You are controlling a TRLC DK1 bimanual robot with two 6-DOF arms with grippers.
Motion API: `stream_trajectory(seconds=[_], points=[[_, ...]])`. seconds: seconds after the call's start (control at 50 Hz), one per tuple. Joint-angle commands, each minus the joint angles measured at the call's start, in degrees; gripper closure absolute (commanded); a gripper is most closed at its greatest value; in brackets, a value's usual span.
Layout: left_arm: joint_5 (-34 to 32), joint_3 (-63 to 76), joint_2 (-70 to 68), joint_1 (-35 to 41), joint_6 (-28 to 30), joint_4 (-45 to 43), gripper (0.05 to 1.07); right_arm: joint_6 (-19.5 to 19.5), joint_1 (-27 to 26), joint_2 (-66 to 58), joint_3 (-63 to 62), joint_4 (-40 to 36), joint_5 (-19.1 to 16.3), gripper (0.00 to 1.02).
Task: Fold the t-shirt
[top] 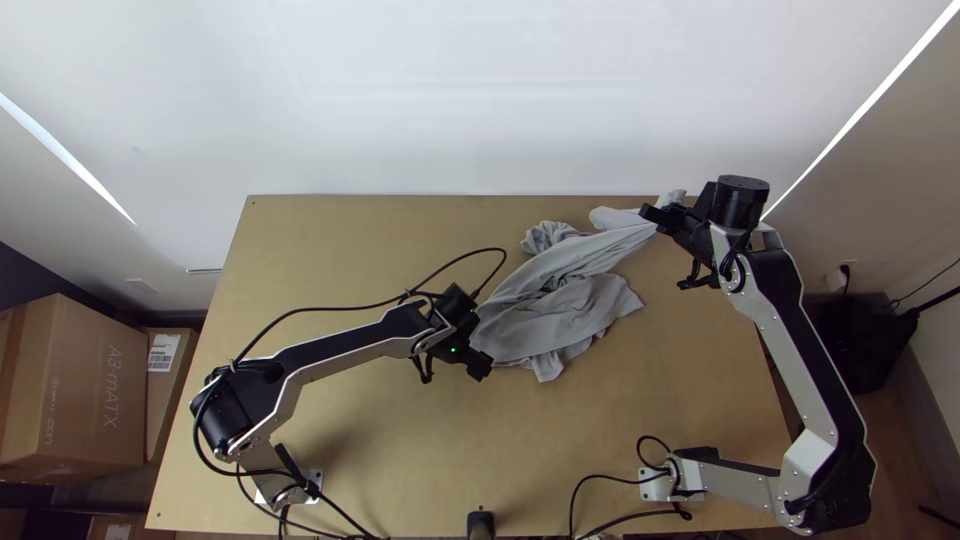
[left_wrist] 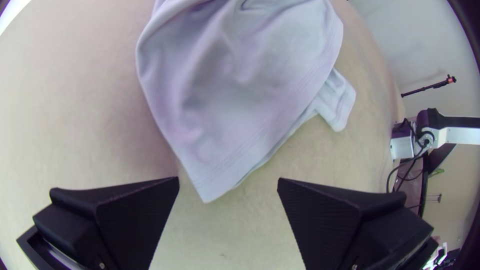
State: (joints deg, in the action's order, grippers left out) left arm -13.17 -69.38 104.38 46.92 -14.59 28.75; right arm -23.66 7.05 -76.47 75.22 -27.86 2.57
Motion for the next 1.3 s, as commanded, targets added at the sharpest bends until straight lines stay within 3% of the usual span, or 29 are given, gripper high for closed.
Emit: stream_trajectory(seconds=[0.0, 0.08, 0.18, 0.2, 0.4, 0.58, 0.88, 1.2, 1.28], points=[[-0.6, -0.9, 3.6, 0.6, -0.4, -0.9, 0.24, -1.9, -0.2, 2.4, -1.2, 1.0, 0.2, 1.0], [0.0, -0.8, 4.0, 0.8, -1.0, -2.5, 0.55, -2.2, 0.0, 2.9, -1.8, 1.0, 0.2, 1.0], [2.3, -0.2, 3.7, 1.0, -1.1, -4.4, 1.01, -2.3, 0.0, 3.2, -2.4, 1.0, 0.2, 1.0], [2.3, 0.0, 3.4, 1.0, -0.7, -4.8, 1.05, -2.3, -0.1, 3.2, -2.5, 1.0, 0.2, 1.0], [2.3, 0.7, -2.8, -3.8, 0.4, -4.1, 1.05, -2.1, -2.4, 3.3, -2.8, 1.2, 0.2, 1.0], [2.4, -1.2, -11.5, -14.3, 1.1, -2.0, 1.05, -1.4, -4.7, 3.5, -2.5, 1.4, 0.2, 1.0], [2.4, -13.4, -19.8, -31.2, 8.4, 3.2, 1.05, 0.7, -4.8, 3.7, 1.3, 3.3, 0.2, 1.0], [2.4, -28.9, -22.1, -42.3, 14.1, 3.4, 1.05, 1.5, -5.6, 5.1, 9.3, 3.3, 0.2, 1.0], [2.4, -29.0, -22.8, -43.2, 14.2, 4.8, 1.05, 3.4, -5.7, 5.8, 8.2, 3.3, 0.2, 1.0]])
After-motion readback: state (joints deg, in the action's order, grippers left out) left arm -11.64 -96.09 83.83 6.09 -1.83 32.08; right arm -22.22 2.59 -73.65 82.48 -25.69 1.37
